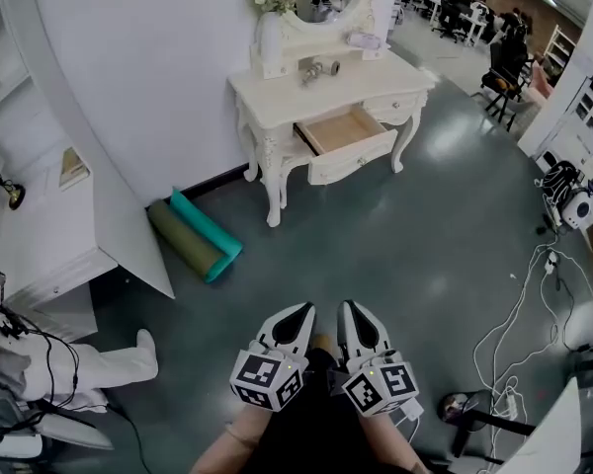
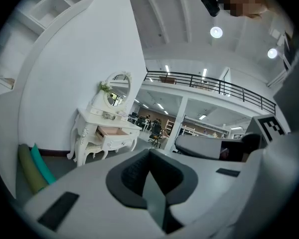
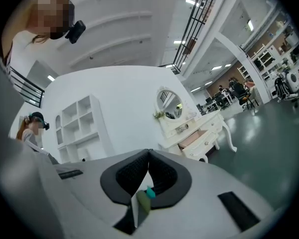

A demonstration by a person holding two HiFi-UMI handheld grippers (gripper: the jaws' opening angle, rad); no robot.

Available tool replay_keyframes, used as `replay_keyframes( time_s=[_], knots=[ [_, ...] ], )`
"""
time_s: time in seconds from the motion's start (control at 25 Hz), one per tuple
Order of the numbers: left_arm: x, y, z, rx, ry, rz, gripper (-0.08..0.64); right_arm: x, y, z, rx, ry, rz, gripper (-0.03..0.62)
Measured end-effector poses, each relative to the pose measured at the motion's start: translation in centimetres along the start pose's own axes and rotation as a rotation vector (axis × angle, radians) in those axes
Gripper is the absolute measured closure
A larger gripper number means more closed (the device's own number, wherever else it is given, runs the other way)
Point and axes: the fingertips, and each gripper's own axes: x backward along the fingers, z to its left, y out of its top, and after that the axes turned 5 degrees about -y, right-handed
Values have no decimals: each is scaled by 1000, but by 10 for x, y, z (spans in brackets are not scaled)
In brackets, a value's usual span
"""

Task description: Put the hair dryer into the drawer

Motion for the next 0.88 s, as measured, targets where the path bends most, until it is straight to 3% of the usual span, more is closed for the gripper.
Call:
replay_keyframes(
  time_s=[0.88],
  knots=[
    [-147, 39, 49, -28, 8, 26, 546, -137, 46, -90, -5, 31, 11, 565]
  ],
)
